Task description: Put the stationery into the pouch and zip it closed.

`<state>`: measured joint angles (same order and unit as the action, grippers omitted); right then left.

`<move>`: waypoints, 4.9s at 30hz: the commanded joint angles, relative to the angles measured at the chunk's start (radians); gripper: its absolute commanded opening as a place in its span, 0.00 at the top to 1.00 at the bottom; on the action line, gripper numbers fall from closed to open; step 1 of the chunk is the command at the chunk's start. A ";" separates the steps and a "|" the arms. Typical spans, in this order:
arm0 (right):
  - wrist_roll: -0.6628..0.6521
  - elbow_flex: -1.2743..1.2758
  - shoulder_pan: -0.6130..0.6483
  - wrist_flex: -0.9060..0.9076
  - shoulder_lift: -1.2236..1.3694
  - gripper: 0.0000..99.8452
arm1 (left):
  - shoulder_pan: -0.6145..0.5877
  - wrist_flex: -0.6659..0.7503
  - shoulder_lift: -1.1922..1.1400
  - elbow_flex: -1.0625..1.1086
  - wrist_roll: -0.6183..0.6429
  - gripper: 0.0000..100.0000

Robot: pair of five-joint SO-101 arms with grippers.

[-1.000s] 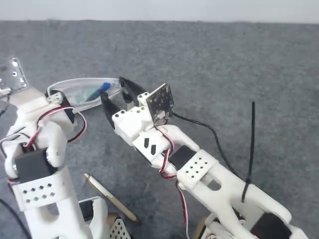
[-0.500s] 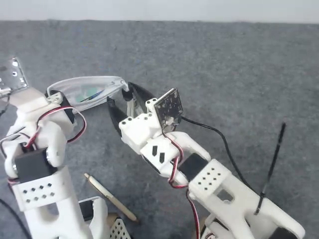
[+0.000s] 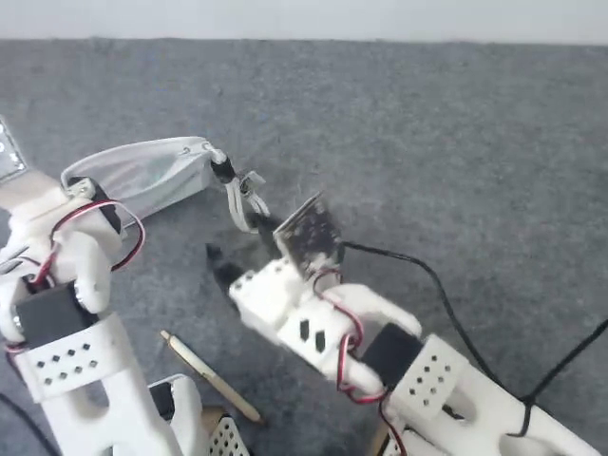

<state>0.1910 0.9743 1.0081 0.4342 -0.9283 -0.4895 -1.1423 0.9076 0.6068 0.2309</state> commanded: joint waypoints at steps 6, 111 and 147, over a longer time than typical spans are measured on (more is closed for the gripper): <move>0.000 0.003 0.143 0.116 0.012 0.78 | -0.031 0.048 0.008 -0.015 0.000 0.99; 0.423 -0.347 0.375 0.707 0.674 0.78 | -0.292 0.072 0.005 -0.054 -0.049 0.99; 0.308 -0.203 0.335 0.432 0.845 0.99 | -0.313 0.080 0.003 -0.015 -0.043 0.99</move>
<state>0.5163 0.7795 1.3748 0.8454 -0.0767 -0.7994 -1.0994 0.9060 0.6022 0.1910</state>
